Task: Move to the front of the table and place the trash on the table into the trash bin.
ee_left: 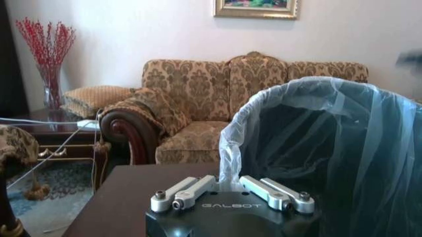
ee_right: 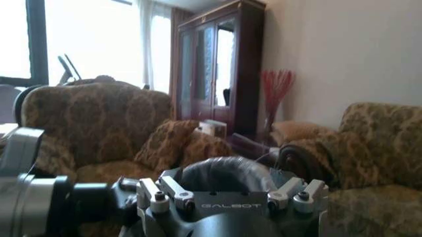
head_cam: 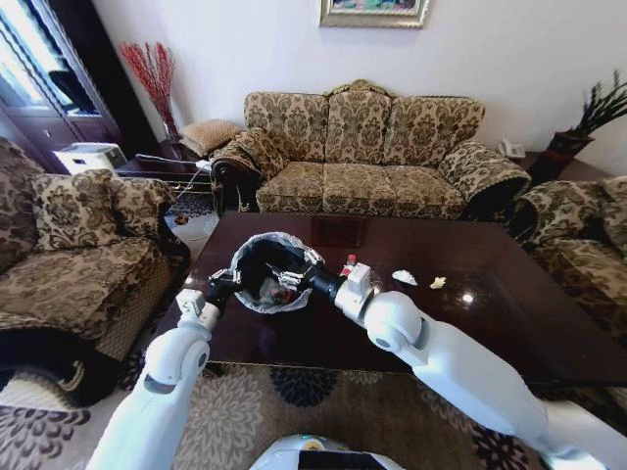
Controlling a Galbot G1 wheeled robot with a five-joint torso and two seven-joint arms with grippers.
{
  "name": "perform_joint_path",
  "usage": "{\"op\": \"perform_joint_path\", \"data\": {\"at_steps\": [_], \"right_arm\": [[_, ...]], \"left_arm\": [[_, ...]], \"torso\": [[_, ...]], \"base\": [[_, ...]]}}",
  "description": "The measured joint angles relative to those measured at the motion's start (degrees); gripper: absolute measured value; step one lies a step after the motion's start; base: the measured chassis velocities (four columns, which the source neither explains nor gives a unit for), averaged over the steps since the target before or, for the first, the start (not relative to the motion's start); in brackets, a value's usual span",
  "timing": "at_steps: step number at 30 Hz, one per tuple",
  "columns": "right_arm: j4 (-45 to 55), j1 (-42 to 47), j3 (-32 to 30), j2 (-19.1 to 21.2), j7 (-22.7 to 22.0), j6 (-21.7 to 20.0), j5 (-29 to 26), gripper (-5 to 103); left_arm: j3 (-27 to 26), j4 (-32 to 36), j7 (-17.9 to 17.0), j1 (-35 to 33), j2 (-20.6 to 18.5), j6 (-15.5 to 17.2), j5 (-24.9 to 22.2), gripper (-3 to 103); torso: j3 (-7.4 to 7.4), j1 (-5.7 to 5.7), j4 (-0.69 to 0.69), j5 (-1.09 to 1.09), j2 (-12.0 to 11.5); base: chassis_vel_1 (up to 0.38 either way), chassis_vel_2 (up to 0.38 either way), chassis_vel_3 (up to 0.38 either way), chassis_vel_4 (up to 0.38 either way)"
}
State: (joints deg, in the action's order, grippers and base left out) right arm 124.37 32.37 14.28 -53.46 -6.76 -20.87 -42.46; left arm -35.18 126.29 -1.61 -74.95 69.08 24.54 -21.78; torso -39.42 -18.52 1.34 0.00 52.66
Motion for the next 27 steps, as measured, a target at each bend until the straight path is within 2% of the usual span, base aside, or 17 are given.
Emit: {"op": "perform_joint_path", "data": {"at_steps": [2,5,6,8,9,11,12,14,18,21,22,23,27], "right_arm": [[0.24,0.20,-1.47,0.02,-0.51,0.30,-0.33,88],[0.54,2.04,-7.64,1.68,-3.74,1.89,-0.64,99],[0.54,2.04,-7.64,1.68,-3.74,1.89,-0.64,99],[-0.53,4.59,-10.85,2.32,-6.91,2.84,-0.26,100],[-0.53,4.59,-10.85,2.32,-6.91,2.84,-0.26,100],[-3.32,8.53,-14.21,1.63,-10.84,3.79,1.19,100],[-3.32,8.53,-14.21,1.63,-10.84,3.79,1.19,100],[-7.79,11.20,-15.39,-0.07,-14.15,5.44,3.12,100],[-14.21,11.61,-15.86,-2.96,-15.64,7.33,4.63,100],[-18.28,11.46,-15.94,-5.09,-16.10,8.10,5.22,100],[-22.08,11.28,-15.94,-7.02,-16.18,8.80,5.90,100],[-22.08,11.28,-15.94,-7.02,-16.18,8.80,5.90,100],[-34.28,10.69,-15.34,-12.96,-15.28,11.84,9.06,100]], "left_arm": [[-0.08,0.00,0.00,0.02,0.00,0.00,-0.02,1],[-0.62,-0.55,-0.04,0.44,0.05,0.00,-0.10,1],[-0.62,-0.55,-0.04,0.44,0.05,0.00,-0.10,1],[-0.90,-0.90,-0.08,0.74,0.09,-0.11,-0.12,1],[-0.90,-0.90,-0.08,0.74,0.09,-0.11,-0.12,1],[-1.46,-1.51,-0.23,1.23,0.12,-0.55,-0.12,1],[-1.46,-1.51,-0.23,1.23,0.12,-0.55,-0.12,1],[-2.34,-2.65,-0.56,1.93,0.02,-1.08,-0.12,1],[-2.87,-3.77,-0.99,2.57,-0.20,-1.45,-0.15,1],[-2.99,-4.09,-1.03,2.71,-0.28,-1.57,-0.20,1],[-3.12,-4.46,-1.02,2.81,-0.26,-1.82,-0.20,1],[-3.12,-4.46,-1.02,2.81,-0.26,-1.82,-0.20,1],[-3.49,-5.41,-1.06,3.33,-0.65,-2.15,-0.34,1]], "torso": [[0.00,0.00,0.00,0.00,0.00],[0.00,0.00,0.00,0.00,0.00],[0.00,0.00,0.00,0.00,0.00],[0.00,0.00,0.00,0.00,0.00],[0.00,0.00,0.00,0.00,0.00],[0.00,0.00,-0.02,0.00,0.00],[0.00,0.00,-0.02,0.00,0.00],[0.00,0.00,-0.02,0.02,0.00],[0.00,0.00,0.02,-0.01,0.00],[0.00,0.00,0.02,-0.01,0.00],[0.00,0.00,0.00,-0.01,0.00],[0.00,0.00,0.00,-0.01,0.00],[-0.01,0.00,0.00,-0.01,0.00]], "base": [[0.000,0.000,0.000,0.000],[0.000,0.000,0.000,0.000],[0.000,0.000,0.000,0.000],[0.000,0.000,0.000,0.000],[0.000,0.000,0.000,0.000],[0.000,0.000,0.000,0.000],[0.000,0.000,0.000,0.000],[0.000,0.000,0.000,0.000],[0.000,0.000,0.000,0.000],[0.000,0.000,0.000,0.000],[0.000,0.000,0.000,0.000],[0.000,0.000,0.000,0.000],[0.000,0.000,0.000,0.000]]}}
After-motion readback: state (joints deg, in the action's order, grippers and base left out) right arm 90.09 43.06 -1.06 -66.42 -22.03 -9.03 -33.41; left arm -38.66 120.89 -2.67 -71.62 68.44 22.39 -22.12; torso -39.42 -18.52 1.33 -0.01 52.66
